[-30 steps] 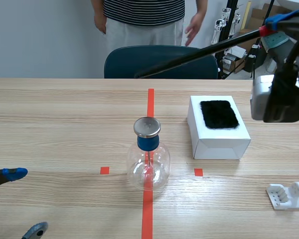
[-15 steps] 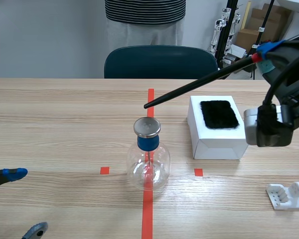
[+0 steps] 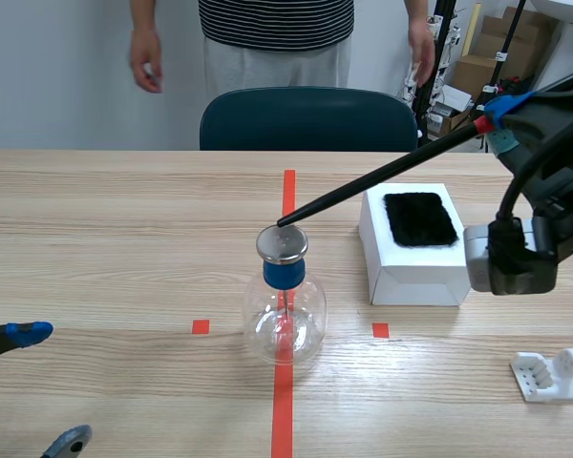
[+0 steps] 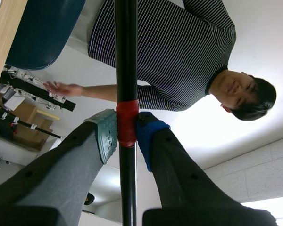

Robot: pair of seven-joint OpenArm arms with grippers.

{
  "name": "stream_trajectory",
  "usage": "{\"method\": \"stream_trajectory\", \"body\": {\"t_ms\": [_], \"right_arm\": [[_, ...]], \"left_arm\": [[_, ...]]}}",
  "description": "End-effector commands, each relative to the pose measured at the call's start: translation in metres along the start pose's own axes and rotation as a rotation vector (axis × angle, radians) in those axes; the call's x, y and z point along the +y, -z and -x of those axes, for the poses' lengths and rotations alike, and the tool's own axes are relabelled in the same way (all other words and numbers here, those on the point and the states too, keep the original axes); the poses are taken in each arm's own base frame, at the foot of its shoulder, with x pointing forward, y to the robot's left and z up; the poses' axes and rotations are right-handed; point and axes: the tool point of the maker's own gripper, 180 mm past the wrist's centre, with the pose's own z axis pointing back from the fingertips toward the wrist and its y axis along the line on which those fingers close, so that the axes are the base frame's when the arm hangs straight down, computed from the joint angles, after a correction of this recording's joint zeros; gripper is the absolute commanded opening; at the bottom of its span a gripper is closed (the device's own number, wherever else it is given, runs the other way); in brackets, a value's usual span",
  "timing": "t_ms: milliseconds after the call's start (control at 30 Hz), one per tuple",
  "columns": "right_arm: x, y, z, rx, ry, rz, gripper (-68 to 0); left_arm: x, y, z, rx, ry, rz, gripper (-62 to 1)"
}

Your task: Do the electroscope experiment. hold the rod still at the electroscope

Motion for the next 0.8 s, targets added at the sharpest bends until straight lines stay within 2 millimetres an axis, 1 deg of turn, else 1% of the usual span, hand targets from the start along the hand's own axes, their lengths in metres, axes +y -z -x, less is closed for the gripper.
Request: {"method": "stream_trajectory", "body": {"t_ms": [0,333,767], "right_arm": [[-0.0079,0.0014,0.0057,0.013,-0.022,0.028,-67.8],[-0.002,0.0009,0.0064,0.013,-0.035,0.013,-67.8],[-0.002,0.0009,0.0063,0.012,-0.034,0.013,-67.7]], "left_arm": [[0.0037,0.0015,-0.0134,-0.064,0.01,-0.002,1.4],[0.0037,0.0015,-0.0134,-0.064,0.01,-0.002,1.4],[0.0037,0.0015,-0.0134,-0.064,0.01,-0.002,1.4]]}}
